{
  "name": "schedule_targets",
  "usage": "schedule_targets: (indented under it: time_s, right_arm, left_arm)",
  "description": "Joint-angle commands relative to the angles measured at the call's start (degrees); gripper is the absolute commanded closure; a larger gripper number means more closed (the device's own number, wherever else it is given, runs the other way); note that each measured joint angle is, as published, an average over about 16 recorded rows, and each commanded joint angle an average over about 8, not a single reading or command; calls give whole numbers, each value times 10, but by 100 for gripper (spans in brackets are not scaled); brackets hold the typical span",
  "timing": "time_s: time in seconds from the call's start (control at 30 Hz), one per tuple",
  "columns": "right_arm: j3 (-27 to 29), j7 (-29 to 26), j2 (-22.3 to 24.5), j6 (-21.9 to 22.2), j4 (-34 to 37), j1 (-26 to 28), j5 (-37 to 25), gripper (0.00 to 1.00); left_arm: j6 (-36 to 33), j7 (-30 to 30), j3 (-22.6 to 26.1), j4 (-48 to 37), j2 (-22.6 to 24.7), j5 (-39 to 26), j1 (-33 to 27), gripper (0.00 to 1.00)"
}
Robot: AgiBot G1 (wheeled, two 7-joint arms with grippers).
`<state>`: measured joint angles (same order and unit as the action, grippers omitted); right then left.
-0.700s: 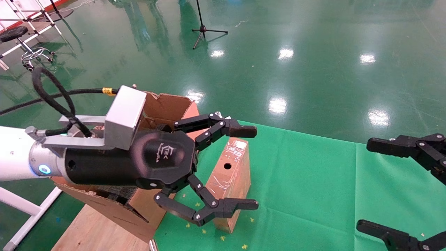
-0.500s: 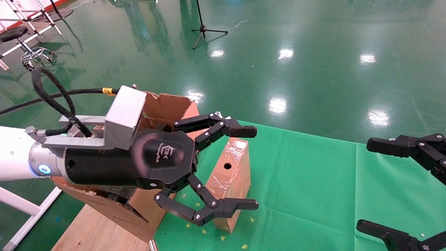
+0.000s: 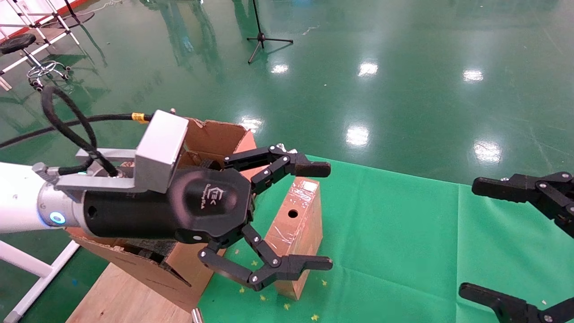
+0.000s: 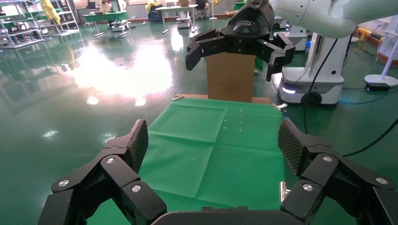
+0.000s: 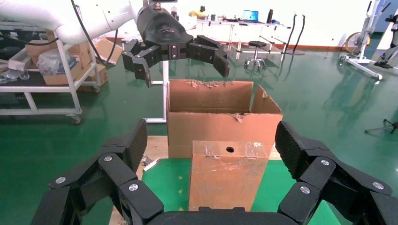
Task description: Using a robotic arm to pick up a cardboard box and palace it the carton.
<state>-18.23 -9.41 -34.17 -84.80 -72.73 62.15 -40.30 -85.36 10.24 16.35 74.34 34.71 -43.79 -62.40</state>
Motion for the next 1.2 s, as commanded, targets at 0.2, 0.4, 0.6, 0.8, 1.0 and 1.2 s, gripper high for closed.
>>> schedule_targets:
  time_s: [0.2,0.4,0.6,0.8,1.0,1.2]
  right_arm:
    - [0,0,0,0,0,0,0,100]
    - [0,0,0,0,0,0,0,100]
    - [0,0,0,0,0,0,0,100]
    - [0,0,0,0,0,0,0,100]
    - [0,0,0,0,0,0,0,100]
    - [0,0,0,0,1,0,0,100]
  left_arm:
    - [13,-5,13,19,-2,-59,-29,0]
    - [32,27,39,21,11,-115,-68,0]
    - [35,37,48,21,15,-129,-81,0]
    - [66,60,58,23,8,-177,-89,0]
    - [117,152,93,31,20,-287,-134,0]
    - [115,275,135,28,44,-377,-192,0]
